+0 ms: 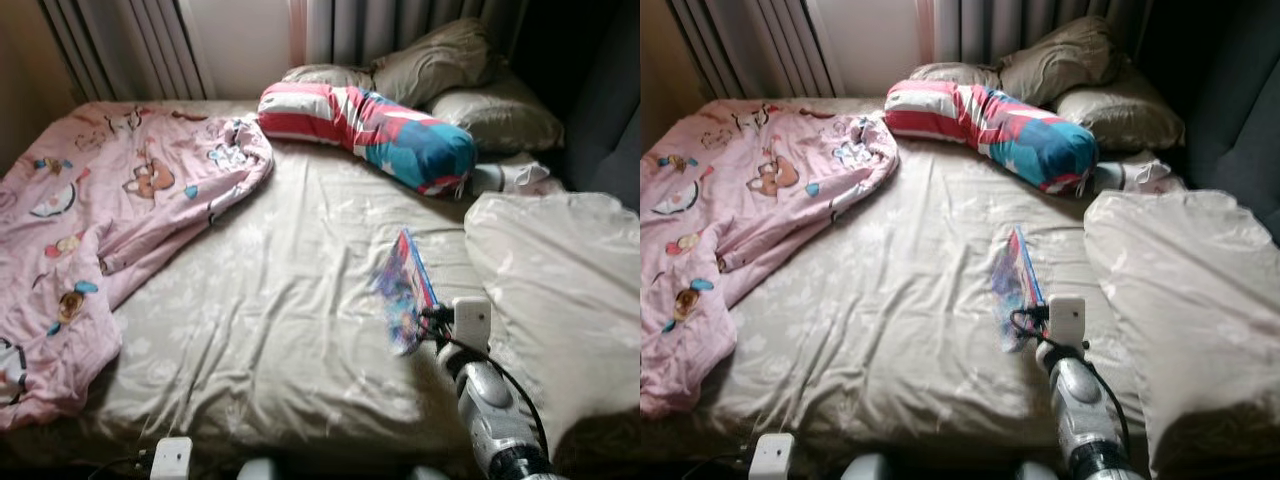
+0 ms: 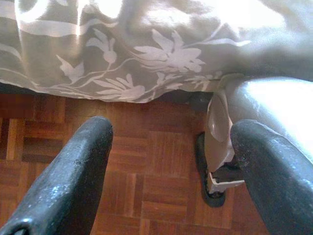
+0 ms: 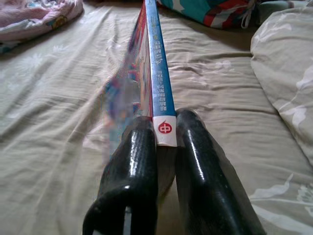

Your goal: Clean up the room

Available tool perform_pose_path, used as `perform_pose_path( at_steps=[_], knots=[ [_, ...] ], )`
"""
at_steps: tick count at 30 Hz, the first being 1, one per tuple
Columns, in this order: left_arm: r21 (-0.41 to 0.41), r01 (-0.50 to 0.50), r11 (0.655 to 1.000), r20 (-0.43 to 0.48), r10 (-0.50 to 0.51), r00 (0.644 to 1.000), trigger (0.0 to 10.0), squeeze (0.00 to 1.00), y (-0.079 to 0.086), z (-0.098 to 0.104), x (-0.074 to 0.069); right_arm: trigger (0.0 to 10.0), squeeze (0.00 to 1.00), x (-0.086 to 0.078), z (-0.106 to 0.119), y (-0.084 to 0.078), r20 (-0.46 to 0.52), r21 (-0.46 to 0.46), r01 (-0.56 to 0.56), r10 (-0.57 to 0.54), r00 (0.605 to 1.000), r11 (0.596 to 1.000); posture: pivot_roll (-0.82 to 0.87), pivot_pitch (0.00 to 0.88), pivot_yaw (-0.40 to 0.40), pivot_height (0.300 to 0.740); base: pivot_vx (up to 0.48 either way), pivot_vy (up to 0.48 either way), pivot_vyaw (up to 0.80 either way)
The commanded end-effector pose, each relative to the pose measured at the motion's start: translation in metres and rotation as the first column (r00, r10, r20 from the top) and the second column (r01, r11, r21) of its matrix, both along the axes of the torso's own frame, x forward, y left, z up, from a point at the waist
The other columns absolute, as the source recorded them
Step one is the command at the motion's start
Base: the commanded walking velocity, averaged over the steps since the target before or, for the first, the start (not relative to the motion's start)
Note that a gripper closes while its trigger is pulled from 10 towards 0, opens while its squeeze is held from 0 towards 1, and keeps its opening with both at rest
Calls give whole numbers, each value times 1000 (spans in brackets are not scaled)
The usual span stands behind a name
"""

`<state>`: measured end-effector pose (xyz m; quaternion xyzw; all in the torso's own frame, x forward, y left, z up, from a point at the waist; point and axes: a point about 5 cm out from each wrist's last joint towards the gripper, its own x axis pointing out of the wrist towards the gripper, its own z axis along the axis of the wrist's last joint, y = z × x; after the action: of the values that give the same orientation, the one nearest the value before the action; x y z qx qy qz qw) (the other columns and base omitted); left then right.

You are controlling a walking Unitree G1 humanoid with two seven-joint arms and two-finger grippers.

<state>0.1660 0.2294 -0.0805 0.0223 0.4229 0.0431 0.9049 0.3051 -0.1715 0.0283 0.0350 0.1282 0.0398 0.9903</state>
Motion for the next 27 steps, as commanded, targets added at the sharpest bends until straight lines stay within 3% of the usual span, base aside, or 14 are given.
perform_pose_path(
  at_steps=[1, 4, 9, 15, 27],
  knots=[
    [21, 29, 999, -29, -29, 999, 10000, 0, 5, -2, -9, 10000, 0, 6, 6, -1, 27, 20, 21, -22, 999, 1000, -33, 54, 51, 628, 0, 0, 0],
    [25, 38, 999, -34, -37, 999, 10000, 0, 7, -3, -12, 10000, 0, 7, 6, -2, 22, 33, 42, -43, 999, 999, -25, 80, 67, 628, 0, 0, 0],
    [55, 86, 995, -61, -83, 995, 10000, 0, 16, -4, -22, 10000, 0, 15, 4, -7, -47, 170, 161, -155, 987, 972, 17, 137, 122, 628, 0, 0, 0],
    [77, 121, 990, -62, -116, 991, 10000, 0, 24, -2, -27, 10000, 0, 16, 3, -1, -62, 204, 163, -153, 986, 965, 48, 165, 156, 628, 0, 0, 0],
    [107, 178, 978, -37, -175, 984, 10000, 0, 38, 4, -29, 10000, 0, 31, 28, 5, 83, 296, 49, -76, 994, 954, 75, 182, 182, 628, 0, 0, 0]
  ],
)
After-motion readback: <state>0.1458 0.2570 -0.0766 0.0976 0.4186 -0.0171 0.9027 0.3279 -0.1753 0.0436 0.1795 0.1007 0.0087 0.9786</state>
